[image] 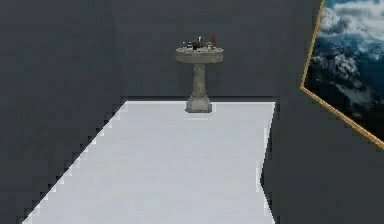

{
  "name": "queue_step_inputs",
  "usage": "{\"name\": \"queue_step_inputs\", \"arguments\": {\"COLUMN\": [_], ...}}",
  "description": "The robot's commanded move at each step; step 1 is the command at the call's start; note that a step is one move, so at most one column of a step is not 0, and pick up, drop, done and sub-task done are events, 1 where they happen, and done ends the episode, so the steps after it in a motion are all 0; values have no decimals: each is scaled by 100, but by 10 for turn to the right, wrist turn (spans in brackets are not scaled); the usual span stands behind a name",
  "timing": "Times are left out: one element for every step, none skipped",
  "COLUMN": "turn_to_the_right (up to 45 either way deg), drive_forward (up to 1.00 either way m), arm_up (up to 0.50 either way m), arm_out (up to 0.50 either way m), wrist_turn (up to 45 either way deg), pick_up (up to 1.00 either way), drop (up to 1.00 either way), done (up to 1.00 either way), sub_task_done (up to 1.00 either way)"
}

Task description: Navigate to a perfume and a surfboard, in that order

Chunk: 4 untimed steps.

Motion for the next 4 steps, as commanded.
{"name": "queue_step_inputs", "arguments": {"turn_to_the_right": [0,30,0,270], "drive_forward": [100,0,75,0], "arm_up": [0,0,0,0], "arm_out": [0,0,0,0], "wrist_turn": [0,0,0,0], "pick_up": [0,0,0,0], "drop": [0,0,0,0], "done": [0,0,0,0], "sub_task_done": [0,0,0,0]}}
